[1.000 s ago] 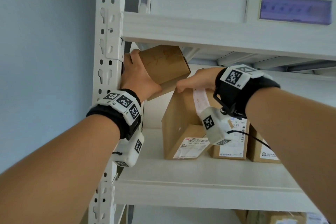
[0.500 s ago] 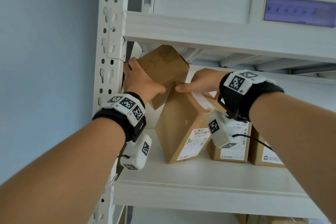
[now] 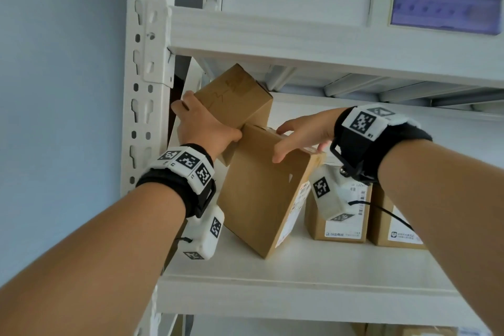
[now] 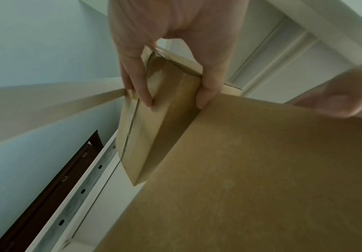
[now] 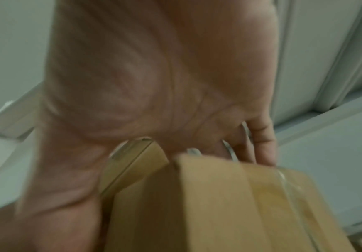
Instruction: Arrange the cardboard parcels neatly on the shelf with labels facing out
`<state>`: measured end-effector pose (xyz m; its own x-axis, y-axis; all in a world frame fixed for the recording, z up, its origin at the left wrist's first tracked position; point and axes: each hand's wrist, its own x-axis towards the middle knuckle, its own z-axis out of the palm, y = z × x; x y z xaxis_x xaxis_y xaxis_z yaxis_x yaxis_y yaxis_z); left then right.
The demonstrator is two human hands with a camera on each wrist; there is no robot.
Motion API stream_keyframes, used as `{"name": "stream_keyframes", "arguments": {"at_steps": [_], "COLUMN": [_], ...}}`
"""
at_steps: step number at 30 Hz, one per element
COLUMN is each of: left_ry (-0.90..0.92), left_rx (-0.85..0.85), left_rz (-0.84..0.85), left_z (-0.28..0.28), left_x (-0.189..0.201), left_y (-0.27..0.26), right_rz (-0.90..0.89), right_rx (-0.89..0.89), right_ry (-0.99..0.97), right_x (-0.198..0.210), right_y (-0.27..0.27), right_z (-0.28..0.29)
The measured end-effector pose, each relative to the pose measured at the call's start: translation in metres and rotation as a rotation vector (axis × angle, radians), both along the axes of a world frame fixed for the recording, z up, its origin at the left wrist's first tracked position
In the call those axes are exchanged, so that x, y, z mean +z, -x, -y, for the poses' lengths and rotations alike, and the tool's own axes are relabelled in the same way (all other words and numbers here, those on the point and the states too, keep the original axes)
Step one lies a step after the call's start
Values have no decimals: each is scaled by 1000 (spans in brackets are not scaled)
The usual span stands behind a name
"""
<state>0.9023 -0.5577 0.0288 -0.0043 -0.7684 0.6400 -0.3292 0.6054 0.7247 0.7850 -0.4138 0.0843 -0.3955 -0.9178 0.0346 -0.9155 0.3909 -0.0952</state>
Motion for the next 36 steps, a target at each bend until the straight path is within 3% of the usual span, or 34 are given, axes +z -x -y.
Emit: {"name": "stream_keyframes", "arguments": {"at_steps": [6,13,17,21,26,36], "left_ry": [5,14,28,56,47,38], "left_rx": [21,45,50,51,39,13], "left_rz": [-37,-82,-94,-88,-53,7], "left_z": [4,11,13,15,17,19], "left_x": [-3,-2,-1,-2,-3,-6], "left_y": [11,21,22,23,22,20], "right_rz": [81,-37,17,39,-142,-183], "right_rx": [31,-49,-77,-48,81,116], "right_ry": [-44,43,133,82,143,307], "right_x": [8,-10,-19,-20,-33,-46], "right_y": [9,7,3,8,14,37], "right_z": [-11,1,7,2,18,33]}}
